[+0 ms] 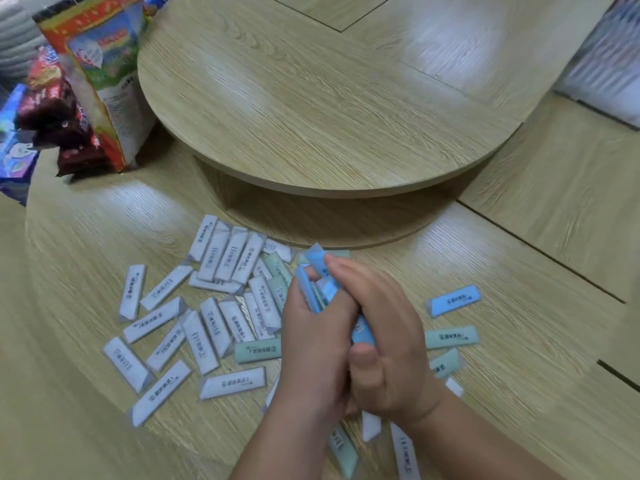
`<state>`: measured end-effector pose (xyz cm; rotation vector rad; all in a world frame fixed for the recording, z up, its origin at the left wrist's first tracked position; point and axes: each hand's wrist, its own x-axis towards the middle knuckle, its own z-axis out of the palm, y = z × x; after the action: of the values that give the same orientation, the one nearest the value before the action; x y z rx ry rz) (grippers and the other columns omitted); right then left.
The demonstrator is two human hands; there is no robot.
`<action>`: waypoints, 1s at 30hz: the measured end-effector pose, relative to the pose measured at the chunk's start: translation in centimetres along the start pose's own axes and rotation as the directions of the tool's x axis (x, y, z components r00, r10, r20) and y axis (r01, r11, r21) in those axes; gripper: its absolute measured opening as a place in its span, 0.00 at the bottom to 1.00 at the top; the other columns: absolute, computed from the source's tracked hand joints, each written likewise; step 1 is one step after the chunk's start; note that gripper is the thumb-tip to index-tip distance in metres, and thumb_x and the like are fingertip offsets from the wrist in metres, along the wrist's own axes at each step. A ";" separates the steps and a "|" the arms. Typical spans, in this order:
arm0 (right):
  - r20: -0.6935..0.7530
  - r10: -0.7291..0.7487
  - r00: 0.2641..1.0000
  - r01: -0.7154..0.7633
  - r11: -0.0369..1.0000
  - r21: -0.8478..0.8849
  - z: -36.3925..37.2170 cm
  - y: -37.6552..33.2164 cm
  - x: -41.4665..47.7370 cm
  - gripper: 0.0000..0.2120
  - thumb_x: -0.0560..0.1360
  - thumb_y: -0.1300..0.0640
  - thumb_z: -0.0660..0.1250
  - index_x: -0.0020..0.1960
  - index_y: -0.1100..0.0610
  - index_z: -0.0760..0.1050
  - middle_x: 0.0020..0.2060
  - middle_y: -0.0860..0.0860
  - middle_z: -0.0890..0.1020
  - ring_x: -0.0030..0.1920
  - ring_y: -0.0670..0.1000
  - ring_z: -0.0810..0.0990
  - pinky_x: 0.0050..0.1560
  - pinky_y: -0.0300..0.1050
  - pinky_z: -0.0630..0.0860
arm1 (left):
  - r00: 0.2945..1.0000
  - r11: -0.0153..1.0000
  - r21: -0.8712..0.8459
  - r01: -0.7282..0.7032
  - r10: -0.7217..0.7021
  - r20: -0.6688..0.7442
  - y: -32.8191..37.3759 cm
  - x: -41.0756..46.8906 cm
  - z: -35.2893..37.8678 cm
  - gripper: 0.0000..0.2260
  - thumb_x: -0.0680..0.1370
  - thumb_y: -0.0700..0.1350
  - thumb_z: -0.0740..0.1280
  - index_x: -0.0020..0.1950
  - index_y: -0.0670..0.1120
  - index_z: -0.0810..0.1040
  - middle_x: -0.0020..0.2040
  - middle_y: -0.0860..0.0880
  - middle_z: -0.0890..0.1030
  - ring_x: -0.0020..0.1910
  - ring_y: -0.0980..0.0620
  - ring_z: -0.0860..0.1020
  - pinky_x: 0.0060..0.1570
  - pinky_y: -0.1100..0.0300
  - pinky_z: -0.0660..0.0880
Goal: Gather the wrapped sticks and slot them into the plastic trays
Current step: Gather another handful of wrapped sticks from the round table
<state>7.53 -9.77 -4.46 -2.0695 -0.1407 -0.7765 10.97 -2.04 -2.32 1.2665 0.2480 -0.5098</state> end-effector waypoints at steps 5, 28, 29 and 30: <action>0.181 0.099 0.979 -0.052 0.967 -0.248 -6.6 2.1 -2.2 0.30 0.80 0.39 0.53 0.70 0.61 0.70 0.69 0.54 0.73 0.72 0.55 0.70 0.67 0.57 0.69 | 0.996 0.984 0.157 -0.085 0.090 -0.025 -0.4 0.7 -1.4 0.03 0.70 0.47 0.70 0.41 0.51 0.77 0.33 0.48 0.77 0.31 0.49 0.76 0.33 0.52 0.73; 0.551 0.379 0.744 0.133 0.724 -0.677 -10.2 5.9 -3.9 0.33 0.73 0.31 0.62 0.70 0.49 0.72 0.56 0.51 0.75 0.54 0.53 0.74 0.51 0.52 0.74 | 0.986 0.880 0.444 -0.168 0.151 0.074 -0.3 0.7 -3.2 0.06 0.73 0.50 0.70 0.48 0.53 0.78 0.42 0.44 0.81 0.37 0.47 0.81 0.34 0.56 0.78; 0.549 0.379 0.745 0.128 0.726 -0.675 -10.1 5.7 -3.9 0.31 0.74 0.34 0.64 0.70 0.51 0.73 0.55 0.52 0.76 0.52 0.54 0.75 0.50 0.53 0.76 | 0.985 0.878 0.447 -0.172 0.154 0.076 -0.2 0.6 -3.4 0.06 0.73 0.50 0.70 0.48 0.52 0.78 0.43 0.44 0.81 0.39 0.44 0.81 0.36 0.52 0.79; 0.541 0.380 0.751 0.120 0.726 -0.677 -10.0 5.6 -3.9 0.29 0.74 0.38 0.65 0.69 0.53 0.73 0.54 0.53 0.77 0.50 0.55 0.76 0.48 0.53 0.77 | 0.985 0.879 0.445 -0.171 0.154 0.075 -0.1 0.5 -3.5 0.06 0.73 0.50 0.70 0.48 0.52 0.78 0.43 0.43 0.81 0.41 0.42 0.82 0.37 0.49 0.80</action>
<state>1.80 -20.16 -6.64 -2.9650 -0.0792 0.0921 11.74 1.13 -3.67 1.7132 -0.0156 -0.4582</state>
